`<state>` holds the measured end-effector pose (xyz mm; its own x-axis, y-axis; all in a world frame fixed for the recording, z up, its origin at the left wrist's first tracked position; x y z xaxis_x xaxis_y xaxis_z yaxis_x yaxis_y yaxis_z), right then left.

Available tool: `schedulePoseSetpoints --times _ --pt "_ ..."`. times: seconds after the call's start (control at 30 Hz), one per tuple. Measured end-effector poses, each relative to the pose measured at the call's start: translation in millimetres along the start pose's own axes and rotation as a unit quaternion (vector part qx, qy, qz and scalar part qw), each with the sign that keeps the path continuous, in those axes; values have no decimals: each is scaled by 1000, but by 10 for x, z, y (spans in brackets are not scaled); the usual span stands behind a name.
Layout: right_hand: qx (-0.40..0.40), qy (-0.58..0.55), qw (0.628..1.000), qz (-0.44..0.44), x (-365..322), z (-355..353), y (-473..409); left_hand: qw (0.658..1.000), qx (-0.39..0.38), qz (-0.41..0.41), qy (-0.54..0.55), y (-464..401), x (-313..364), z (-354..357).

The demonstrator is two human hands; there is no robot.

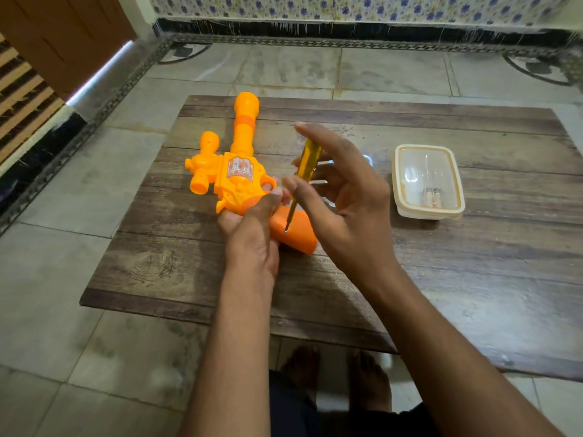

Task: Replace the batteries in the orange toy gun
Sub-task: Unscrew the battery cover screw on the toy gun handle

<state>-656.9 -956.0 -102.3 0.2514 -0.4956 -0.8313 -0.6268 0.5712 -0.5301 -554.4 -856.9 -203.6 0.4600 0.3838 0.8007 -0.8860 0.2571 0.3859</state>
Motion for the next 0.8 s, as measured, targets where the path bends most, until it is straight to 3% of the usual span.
schedulePoseSetpoints --times 0.33,0.63,0.7,0.8 --pt "-1 -38 999 -18 14 5 14 1000 -8 -6 9 -12 -12 14" --pt "57 -36 997 -37 -66 -116 13 1000 -8 -15 20 -79 -53 -9" --pt "98 -10 994 -43 -75 -201 28 999 -13 -9 30 -119 -46 -38" --pt "161 115 978 -72 -94 -325 60 999 -6 -7 50 -163 -19 -126"
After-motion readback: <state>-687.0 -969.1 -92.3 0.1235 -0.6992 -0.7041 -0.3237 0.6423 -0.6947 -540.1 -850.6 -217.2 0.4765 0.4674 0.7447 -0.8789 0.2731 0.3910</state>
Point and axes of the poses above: each hand's wrist, its own y-axis away from the middle knuckle, its own z-axis out of the palm, x = y × z, the point moved 9 cm from there along -y, towards the middle knuckle
